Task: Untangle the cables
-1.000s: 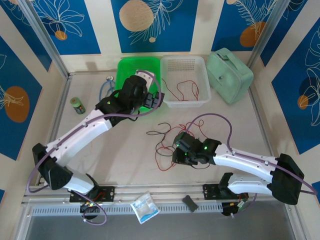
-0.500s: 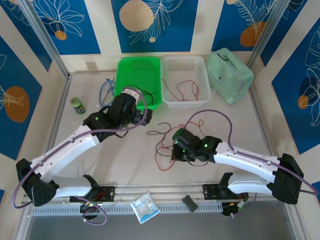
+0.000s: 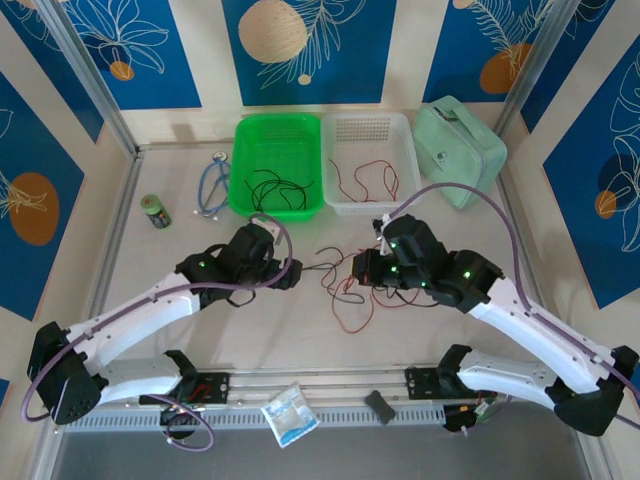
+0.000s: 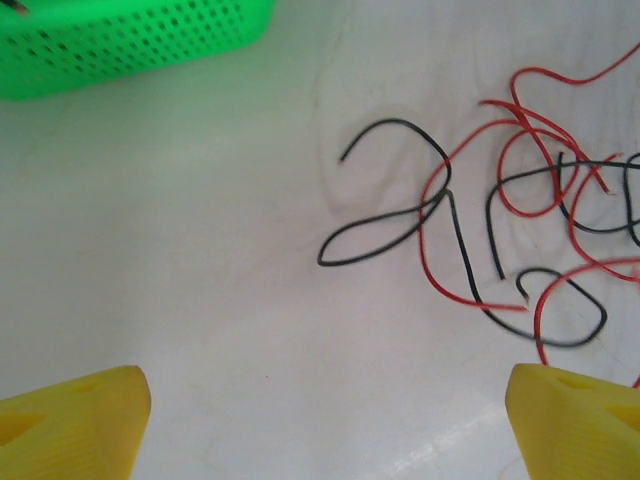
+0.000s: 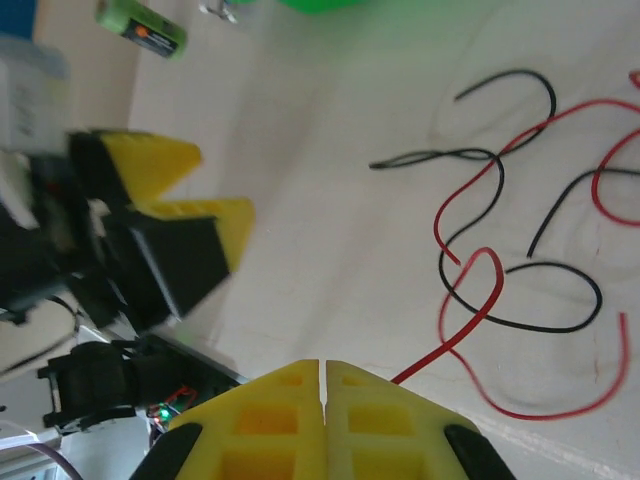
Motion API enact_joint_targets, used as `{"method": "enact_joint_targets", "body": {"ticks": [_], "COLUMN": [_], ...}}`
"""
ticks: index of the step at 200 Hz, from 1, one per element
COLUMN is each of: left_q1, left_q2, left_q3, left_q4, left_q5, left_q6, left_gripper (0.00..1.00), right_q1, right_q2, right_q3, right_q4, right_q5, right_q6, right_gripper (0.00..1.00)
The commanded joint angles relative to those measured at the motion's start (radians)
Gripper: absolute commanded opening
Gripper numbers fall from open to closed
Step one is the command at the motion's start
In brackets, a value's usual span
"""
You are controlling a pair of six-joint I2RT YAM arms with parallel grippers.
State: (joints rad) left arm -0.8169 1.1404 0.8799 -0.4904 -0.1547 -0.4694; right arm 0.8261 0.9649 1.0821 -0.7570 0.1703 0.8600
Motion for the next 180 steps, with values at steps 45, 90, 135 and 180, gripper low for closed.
{"method": "enact_joint_targets", "body": {"ticks": [45,90,135,180], "left_q1": [-0.107,-0.183,-0.197,-0.199], "left_q2": [0.021,0.087,0.138,0.201], "left_q3": [-0.061,-0.064,-0.053,-0.053], "left_q4": [0.217,0.345,0.474,0.503], "left_q5": [0.107,0.080,0.018,-0.108], "left_q6": [-0.040,0.026,0.060,0.060], "left_gripper": [0.85,0.85,0.85,0.85], "right_q1": [-0.122,-0.166,-0.180,-0.191], "right_q2": [0.012,0.052,0.089,0.120], "right_q3": [0.141,0.268,0.352,0.417], "right_q4": [-0.057,-0.074,-0.071,-0.061], "right_q5": [-0.149,-0.181,-0.207,-0.238], "right_q6": [-0.124,-0.174,-0.196,-0.205], "right_gripper": [0.00,0.00,0.00,0.00]}}
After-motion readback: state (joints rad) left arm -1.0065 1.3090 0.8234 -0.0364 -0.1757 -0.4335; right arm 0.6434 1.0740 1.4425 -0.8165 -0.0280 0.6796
